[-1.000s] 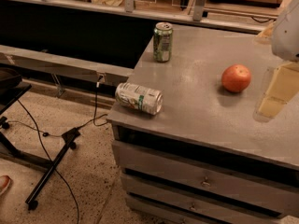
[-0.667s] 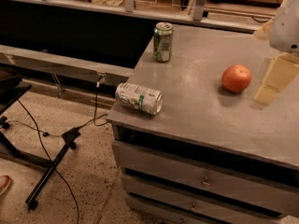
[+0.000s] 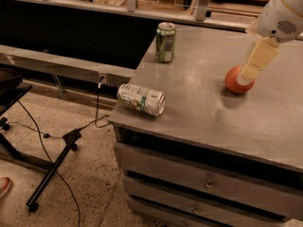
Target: Move apple near green can
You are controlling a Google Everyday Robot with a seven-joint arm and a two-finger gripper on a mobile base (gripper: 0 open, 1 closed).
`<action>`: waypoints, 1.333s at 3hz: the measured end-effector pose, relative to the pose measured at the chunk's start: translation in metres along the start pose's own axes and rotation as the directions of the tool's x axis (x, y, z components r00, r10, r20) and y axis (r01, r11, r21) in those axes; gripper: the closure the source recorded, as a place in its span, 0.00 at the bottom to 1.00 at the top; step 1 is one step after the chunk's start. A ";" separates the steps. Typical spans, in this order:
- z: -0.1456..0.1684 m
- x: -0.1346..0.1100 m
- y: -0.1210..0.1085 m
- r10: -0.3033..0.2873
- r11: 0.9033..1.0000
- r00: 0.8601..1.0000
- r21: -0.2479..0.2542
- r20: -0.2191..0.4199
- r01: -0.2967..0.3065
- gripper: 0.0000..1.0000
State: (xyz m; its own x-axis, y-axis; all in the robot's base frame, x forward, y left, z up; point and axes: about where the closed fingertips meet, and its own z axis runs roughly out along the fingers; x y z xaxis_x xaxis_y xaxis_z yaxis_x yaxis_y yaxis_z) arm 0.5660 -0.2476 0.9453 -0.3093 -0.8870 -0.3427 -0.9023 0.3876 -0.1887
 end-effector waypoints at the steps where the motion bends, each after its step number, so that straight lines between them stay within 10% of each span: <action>1: 0.028 0.015 -0.027 0.050 0.998 0.999 0.027 -0.012 -0.050 0.00; 2: 0.054 0.028 -0.037 0.061 0.997 0.998 0.045 -0.030 -0.060 0.00; 4: 0.087 0.040 -0.041 0.057 0.998 0.997 0.025 -0.059 -0.055 0.48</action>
Offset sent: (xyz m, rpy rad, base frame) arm 0.0532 -0.0374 -0.0901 -0.0536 -0.0173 -0.0956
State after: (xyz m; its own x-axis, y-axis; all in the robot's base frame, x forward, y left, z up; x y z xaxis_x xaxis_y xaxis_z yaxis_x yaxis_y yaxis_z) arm 0.6164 -0.2775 0.8589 -0.3774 -0.8769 -0.2978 -0.8759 0.4423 -0.1926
